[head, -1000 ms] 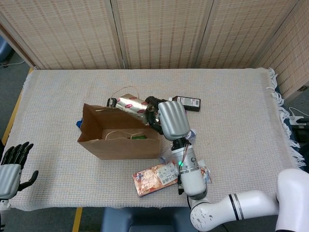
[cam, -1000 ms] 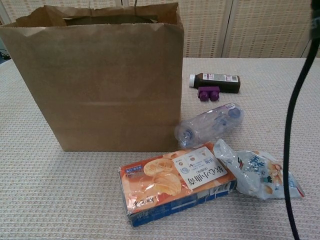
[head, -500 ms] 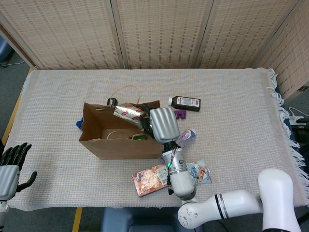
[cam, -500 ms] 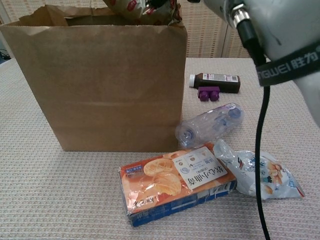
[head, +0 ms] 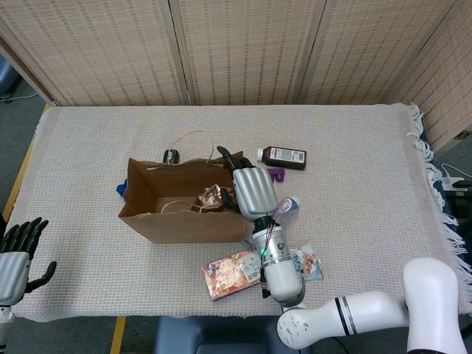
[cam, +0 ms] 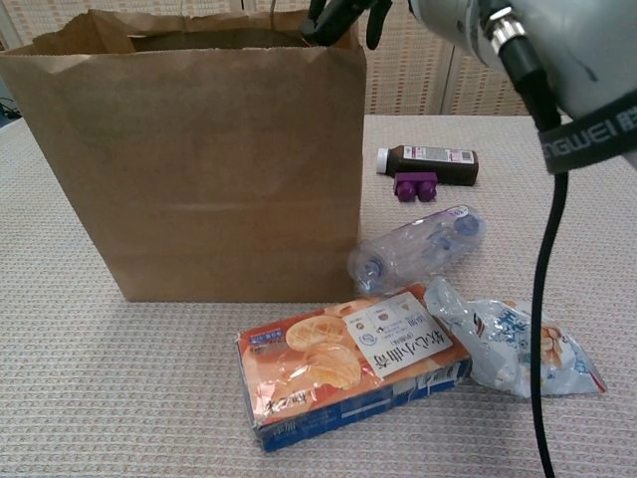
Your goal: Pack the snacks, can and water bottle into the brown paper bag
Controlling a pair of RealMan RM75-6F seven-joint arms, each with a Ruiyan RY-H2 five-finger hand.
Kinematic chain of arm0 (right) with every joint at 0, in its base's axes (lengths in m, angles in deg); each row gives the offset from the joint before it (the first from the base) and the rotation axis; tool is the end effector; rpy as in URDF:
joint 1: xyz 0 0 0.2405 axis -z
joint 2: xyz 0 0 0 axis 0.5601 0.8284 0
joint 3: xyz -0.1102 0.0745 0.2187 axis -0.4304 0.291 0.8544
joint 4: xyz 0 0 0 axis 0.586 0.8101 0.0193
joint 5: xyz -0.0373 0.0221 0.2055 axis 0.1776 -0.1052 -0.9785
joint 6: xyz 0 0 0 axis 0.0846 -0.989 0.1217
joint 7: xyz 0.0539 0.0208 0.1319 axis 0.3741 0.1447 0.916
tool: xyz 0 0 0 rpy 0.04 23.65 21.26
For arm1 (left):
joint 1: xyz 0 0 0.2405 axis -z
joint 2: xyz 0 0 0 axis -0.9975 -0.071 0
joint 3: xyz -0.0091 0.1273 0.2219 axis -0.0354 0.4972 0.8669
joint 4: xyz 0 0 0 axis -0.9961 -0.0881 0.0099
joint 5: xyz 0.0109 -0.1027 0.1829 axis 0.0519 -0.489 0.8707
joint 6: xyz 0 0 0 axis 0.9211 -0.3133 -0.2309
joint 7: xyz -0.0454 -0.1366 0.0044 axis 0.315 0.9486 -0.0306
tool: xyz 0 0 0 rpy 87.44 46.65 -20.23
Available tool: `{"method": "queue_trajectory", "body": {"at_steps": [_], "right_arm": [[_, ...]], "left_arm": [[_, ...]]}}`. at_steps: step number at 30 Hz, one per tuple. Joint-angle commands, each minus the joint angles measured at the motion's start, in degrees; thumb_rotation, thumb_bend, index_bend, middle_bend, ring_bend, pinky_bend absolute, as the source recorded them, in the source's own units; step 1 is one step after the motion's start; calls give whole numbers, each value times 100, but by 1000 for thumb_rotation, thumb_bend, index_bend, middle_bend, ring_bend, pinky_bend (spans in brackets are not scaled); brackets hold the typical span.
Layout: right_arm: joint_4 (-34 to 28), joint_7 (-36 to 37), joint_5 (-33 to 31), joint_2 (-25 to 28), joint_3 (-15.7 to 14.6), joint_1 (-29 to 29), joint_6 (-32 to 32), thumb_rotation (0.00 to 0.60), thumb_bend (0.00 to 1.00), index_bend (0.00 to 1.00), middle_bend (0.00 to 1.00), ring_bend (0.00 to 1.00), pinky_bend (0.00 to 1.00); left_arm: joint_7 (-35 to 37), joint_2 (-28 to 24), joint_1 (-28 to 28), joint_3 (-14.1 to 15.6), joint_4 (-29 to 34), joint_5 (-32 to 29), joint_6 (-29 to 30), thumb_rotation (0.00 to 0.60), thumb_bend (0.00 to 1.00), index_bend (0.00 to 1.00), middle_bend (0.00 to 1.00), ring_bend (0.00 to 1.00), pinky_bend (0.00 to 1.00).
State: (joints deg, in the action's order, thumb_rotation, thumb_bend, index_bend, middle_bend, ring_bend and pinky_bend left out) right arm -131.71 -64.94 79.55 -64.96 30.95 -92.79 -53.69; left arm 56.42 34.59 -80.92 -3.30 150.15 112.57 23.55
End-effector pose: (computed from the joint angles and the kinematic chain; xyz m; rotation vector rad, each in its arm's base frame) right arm 0.0347 -0.3213 0.0381 1.5183 -1.0347 1.2543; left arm -0.3167 0.1797 0.1586 -1.3927 -0.8905 -0.8832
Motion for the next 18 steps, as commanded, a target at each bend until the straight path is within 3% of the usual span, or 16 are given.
{"method": "queue_trajectory", "body": {"at_steps": [1,13,18], "right_arm": [[-26,55,60,52,-4,33,2,600,269,0,204,141,406],[-484,288,259,565,165,305,-113,600,268,0,198,127,381],[-1123,510,322,1814,-34,1142,-84,600,231,0,168,86,324]], "left_arm": [[-2,0,1,0,1,0,-3,600,359,35,0,0,0],[-10,2,-2,-3,-1,-3,-1,600,359,36,0,0,0],[-36,7,0,-6,2,-2,0,600,360,36,0,0,0]]}}
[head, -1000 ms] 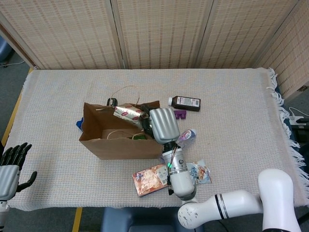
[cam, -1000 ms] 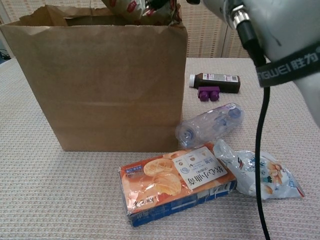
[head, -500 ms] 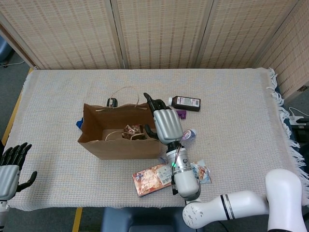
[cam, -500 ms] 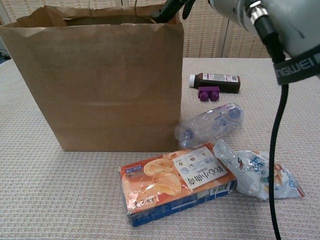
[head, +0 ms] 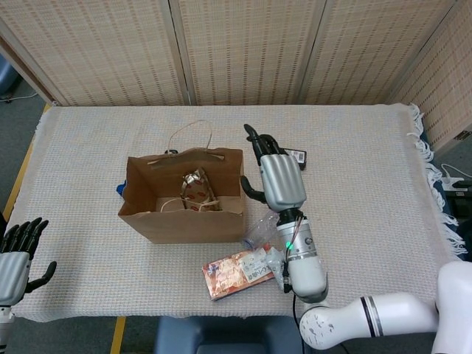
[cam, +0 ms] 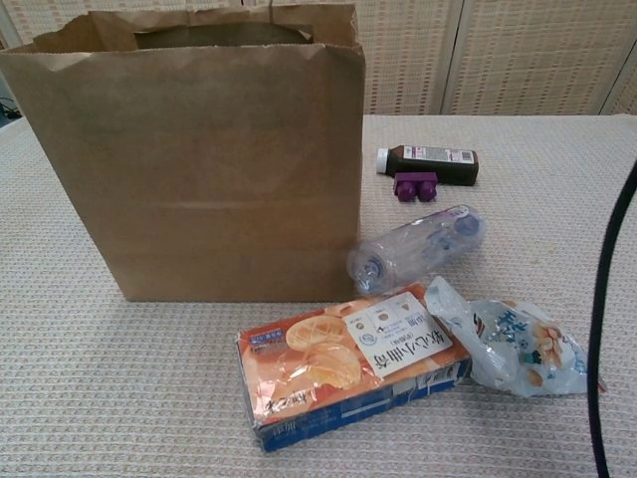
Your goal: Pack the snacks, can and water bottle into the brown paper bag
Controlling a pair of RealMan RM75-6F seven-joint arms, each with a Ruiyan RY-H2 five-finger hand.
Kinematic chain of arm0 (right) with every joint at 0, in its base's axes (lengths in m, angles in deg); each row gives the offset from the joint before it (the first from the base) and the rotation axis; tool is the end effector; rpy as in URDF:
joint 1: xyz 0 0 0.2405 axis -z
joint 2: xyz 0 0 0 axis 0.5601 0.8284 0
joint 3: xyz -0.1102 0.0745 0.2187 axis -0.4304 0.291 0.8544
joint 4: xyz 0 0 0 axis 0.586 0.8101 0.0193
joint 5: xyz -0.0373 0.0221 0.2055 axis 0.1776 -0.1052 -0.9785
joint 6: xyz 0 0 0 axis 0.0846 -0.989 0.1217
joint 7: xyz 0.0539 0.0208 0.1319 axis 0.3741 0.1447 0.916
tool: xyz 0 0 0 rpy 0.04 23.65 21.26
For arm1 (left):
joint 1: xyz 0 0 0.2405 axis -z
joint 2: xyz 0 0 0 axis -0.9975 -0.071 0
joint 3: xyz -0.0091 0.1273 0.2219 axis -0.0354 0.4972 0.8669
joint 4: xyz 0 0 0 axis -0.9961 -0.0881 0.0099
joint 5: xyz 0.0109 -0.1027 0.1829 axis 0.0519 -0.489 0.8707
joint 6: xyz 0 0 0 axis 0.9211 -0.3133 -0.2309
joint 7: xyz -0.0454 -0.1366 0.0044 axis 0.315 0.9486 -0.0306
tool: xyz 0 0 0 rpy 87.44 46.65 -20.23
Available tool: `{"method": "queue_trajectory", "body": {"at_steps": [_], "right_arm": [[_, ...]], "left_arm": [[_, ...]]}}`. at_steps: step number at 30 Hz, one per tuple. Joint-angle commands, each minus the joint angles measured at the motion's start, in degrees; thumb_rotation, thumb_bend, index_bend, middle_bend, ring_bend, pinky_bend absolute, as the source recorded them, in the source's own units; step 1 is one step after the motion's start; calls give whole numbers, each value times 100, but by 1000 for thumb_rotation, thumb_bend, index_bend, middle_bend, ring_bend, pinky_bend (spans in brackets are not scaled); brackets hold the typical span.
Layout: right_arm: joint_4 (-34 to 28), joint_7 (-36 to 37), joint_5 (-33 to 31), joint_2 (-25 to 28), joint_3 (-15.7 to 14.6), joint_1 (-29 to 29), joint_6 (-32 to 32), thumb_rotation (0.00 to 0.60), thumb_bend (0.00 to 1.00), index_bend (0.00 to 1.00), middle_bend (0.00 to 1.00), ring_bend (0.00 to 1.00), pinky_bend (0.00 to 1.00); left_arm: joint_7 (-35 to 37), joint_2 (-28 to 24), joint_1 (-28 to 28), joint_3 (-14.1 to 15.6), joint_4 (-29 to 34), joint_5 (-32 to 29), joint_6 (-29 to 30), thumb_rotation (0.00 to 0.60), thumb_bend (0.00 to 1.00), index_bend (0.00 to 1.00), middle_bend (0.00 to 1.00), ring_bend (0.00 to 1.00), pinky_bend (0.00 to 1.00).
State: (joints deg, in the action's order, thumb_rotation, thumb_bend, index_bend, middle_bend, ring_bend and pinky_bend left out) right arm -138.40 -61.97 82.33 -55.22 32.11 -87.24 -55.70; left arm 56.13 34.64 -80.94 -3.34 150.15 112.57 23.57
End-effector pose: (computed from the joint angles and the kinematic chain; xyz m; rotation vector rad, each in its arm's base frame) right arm 0.0080 -0.3262 0.0942 1.3937 -0.9909 1.3089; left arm -0.3166 0.1797 0.1584 -1.3934 -0.8868 -0.8804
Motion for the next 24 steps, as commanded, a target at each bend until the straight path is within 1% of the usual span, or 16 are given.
{"method": "queue_trajectory", "body": {"at_steps": [1,4,6,8,9,11,13,17,20,24], "right_arm": [[-504,294,38,1027,-219,728,170,600,220,0,158,74,307],[-617,610,120,1584,-511,1145,455,600,191,0,135,46,255],[-585,756,218,1935,-802,1383,728,600,177,0,120,34,232],[-480,800,323,2190,-1093,1523,1020,600,150,0,90,13,189],[-376,805,407,2322,-1292,1585,1225,600,136,0,73,5,164],[-178,800,549,2432,-1571,1645,1504,600,105,0,26,0,107],[69,775,697,2445,-1855,1671,1781,600,81,0,5,0,74],[644,655,1080,2211,-2246,1618,2145,600,52,0,0,0,36],[1040,710,1265,1933,-2325,1524,2357,600,48,0,0,0,35],[1499,1005,1331,1539,-2268,1368,2692,600,48,0,0,0,35]], "left_arm": [[-15,2,2,-2,5,-4,-3,600,360,36,0,0,0],[-46,5,6,-6,15,-14,-12,600,360,36,0,0,0],[-75,8,8,-10,26,-20,-13,600,360,36,0,0,0],[-107,12,12,-14,33,-27,-17,600,359,36,0,0,0],[-126,15,15,-18,39,-31,-19,600,359,36,0,0,0],[-160,21,20,-24,44,-37,-22,600,359,36,0,0,0],[-194,27,26,-29,51,-42,-25,600,359,36,0,0,0],[-218,29,37,-37,63,-53,-38,600,359,36,0,0,0],[-202,27,40,-38,63,-58,-48,600,359,36,0,0,0],[-167,19,41,-35,58,-54,-52,600,360,36,0,0,0]]}}
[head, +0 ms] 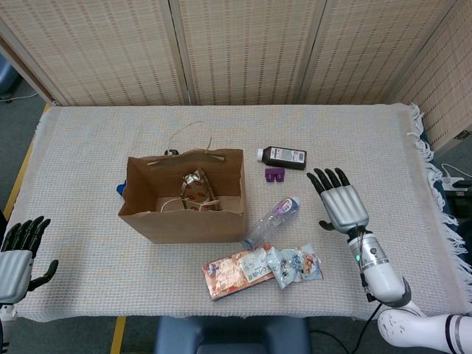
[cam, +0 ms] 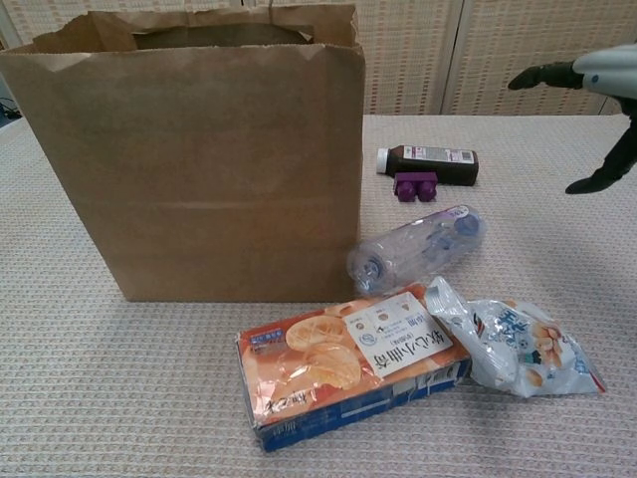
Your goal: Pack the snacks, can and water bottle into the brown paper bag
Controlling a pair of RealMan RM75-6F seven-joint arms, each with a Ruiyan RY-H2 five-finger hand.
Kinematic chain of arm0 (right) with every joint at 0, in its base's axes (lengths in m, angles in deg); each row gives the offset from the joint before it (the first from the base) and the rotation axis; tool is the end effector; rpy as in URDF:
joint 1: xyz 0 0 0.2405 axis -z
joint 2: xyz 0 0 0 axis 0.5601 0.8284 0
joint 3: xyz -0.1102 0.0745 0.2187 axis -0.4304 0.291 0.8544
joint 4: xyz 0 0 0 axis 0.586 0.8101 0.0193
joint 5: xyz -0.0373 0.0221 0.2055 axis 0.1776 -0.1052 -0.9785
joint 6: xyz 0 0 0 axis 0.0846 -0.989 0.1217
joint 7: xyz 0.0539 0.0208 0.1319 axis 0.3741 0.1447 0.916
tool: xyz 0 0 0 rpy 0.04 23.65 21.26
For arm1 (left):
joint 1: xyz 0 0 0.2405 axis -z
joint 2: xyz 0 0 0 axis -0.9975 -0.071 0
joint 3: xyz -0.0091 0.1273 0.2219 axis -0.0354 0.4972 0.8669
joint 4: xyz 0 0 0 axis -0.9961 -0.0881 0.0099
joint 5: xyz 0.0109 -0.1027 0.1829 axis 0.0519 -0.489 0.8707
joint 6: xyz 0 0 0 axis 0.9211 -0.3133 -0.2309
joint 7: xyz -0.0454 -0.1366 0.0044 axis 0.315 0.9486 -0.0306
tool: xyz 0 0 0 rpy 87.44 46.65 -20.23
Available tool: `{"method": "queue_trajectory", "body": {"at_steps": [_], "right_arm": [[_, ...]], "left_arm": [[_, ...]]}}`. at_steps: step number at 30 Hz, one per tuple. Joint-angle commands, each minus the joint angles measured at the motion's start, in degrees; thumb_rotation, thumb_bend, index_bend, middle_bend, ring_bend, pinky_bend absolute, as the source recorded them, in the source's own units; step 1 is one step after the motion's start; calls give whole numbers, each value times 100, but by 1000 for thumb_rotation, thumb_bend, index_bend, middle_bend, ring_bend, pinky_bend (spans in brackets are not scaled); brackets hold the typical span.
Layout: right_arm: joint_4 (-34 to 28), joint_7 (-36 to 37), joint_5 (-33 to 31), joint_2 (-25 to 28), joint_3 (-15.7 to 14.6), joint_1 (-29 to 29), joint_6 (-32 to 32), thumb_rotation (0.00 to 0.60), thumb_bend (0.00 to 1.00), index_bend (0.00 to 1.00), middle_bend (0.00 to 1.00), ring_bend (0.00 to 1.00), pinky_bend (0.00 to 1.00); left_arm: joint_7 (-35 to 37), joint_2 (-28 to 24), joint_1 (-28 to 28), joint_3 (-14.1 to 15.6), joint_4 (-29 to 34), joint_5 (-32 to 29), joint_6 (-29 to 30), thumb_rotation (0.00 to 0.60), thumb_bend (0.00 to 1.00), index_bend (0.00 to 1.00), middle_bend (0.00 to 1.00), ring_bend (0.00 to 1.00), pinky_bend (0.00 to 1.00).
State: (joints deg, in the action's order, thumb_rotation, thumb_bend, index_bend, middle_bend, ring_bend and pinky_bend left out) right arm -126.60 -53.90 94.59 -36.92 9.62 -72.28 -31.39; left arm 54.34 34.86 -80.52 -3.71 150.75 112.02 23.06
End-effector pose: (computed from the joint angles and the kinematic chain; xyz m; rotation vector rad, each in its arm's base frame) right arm -0.1738 -0.3144 0.0835 1.7588 -0.8254 0.6886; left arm -0.3141 0.1832 0.1564 -1.3976 -0.8757 -0.8672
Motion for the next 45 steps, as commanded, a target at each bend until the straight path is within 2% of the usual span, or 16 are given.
{"method": "queue_trajectory", "body": {"at_steps": [1,9,24,26,27,28,30,31,32,35,39,45], "right_arm": [[424,230,96,-389,-14,-167,330,600,48,0,0,0,35],[1026,101,-102,-1142,-160,-466,788,600,48,0,0,0,35],[1909,-494,-661,-2274,-185,-909,858,600,48,0,0,0,37],[2020,-500,-672,-2405,-180,-916,802,600,48,5,10,0,76],[2096,-478,-625,-2488,-177,-906,741,600,50,27,31,7,102],[2147,-456,-571,-2541,-178,-895,691,600,68,94,86,39,154],[2237,-346,-364,-2625,-174,-857,571,600,137,290,249,185,289],[2255,-290,-269,-2635,-178,-836,528,600,200,437,374,329,421],[2258,-230,-172,-2624,-185,-814,497,600,243,543,471,446,536],[2179,-46,103,-2473,-191,-726,390,600,292,720,615,624,747],[1872,93,228,-2108,-166,-606,294,600,303,782,661,674,822],[1186,531,379,-1327,-48,-341,123,600,304,782,662,674,825]], "left_arm": [[25,-4,-1,3,-5,3,-2,600,360,36,0,0,0],[152,-24,-14,18,-32,22,6,600,359,36,0,0,0],[261,-37,-20,34,-65,63,17,600,360,38,0,0,0],[275,-39,-21,37,-69,70,20,600,360,40,0,0,0],[285,-40,-22,38,-71,73,20,600,359,40,0,0,0],[292,-40,-23,39,-74,75,21,600,360,41,0,0,0],[297,-40,-24,40,-80,76,23,600,360,42,0,0,0],[298,-40,-25,40,-79,75,24,600,360,42,0,0,0],[300,-40,-27,40,-79,73,25,600,360,42,0,0,0],[297,-38,-32,39,-80,68,31,600,360,43,0,0,0],[286,-36,-39,41,-74,66,40,600,359,43,0,0,0],[227,-27,-42,36,-61,54,44,600,360,43,0,0,0]]}}
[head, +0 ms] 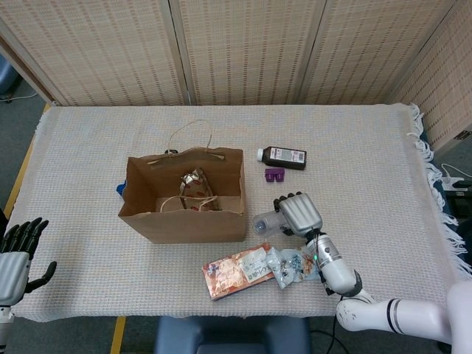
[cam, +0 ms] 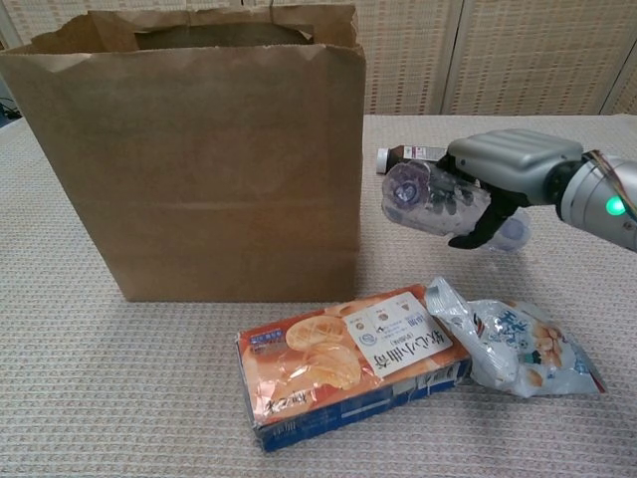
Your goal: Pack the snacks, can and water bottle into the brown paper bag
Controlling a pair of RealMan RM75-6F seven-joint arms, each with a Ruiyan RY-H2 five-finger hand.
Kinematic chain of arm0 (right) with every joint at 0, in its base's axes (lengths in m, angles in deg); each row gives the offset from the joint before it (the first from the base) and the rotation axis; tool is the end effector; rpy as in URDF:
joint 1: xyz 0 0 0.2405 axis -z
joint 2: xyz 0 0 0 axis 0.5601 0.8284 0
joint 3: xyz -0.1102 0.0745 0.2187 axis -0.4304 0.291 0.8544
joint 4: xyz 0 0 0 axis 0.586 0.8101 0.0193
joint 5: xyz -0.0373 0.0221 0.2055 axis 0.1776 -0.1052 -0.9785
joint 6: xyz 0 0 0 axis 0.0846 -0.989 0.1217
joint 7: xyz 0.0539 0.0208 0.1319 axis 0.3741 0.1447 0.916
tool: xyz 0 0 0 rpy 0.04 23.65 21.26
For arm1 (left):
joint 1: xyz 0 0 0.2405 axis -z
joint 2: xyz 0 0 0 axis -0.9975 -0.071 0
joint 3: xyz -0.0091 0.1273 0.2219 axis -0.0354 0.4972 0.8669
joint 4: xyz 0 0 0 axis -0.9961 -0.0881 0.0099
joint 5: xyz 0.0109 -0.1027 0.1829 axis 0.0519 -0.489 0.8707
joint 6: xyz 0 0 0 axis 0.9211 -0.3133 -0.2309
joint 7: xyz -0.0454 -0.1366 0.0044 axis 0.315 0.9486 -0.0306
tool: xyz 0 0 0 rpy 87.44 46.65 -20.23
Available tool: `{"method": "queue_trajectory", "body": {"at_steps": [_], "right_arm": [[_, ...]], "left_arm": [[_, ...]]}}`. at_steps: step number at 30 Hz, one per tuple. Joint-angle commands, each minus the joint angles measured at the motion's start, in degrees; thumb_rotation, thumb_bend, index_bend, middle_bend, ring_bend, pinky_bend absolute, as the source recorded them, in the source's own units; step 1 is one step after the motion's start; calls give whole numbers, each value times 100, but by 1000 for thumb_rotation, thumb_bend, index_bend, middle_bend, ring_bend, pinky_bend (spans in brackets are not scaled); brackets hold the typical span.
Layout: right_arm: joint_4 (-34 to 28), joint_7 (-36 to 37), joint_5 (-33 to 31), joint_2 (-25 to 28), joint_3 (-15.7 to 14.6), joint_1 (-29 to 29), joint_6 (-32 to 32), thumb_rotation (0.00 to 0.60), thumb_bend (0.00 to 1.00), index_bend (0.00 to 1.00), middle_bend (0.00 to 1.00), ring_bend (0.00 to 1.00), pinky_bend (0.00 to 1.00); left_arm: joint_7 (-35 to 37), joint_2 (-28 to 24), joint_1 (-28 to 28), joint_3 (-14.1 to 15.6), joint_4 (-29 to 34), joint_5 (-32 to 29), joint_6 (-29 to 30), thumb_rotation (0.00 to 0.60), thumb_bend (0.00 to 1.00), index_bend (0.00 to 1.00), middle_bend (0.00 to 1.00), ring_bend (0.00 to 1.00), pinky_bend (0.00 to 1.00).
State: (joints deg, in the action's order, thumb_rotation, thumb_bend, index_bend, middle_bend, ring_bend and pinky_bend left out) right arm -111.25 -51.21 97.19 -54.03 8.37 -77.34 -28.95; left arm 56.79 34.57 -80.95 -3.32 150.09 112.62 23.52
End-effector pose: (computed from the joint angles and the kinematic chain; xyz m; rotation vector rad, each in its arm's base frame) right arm -0.1547 -0.3301 -0.0011 1.8606 -0.8267 0.7649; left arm -0.3169 0.1796 0.1587 -1.3914 -0.8945 -0.8870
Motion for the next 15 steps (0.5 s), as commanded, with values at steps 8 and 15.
{"method": "queue_trajectory", "body": {"at_steps": [8,15], "right_arm": [[-1128,1250,525,1231,512,560,-645,600,304,781,662,674,826],[-1622,1297,626,1239,1392,442,-1429,600,304,781,662,674,826]], "left_arm": [[-115,19,5,-17,33,-31,-3,600,359,43,0,0,0],[-249,39,34,-45,64,-67,-33,600,360,43,0,0,0]]}}
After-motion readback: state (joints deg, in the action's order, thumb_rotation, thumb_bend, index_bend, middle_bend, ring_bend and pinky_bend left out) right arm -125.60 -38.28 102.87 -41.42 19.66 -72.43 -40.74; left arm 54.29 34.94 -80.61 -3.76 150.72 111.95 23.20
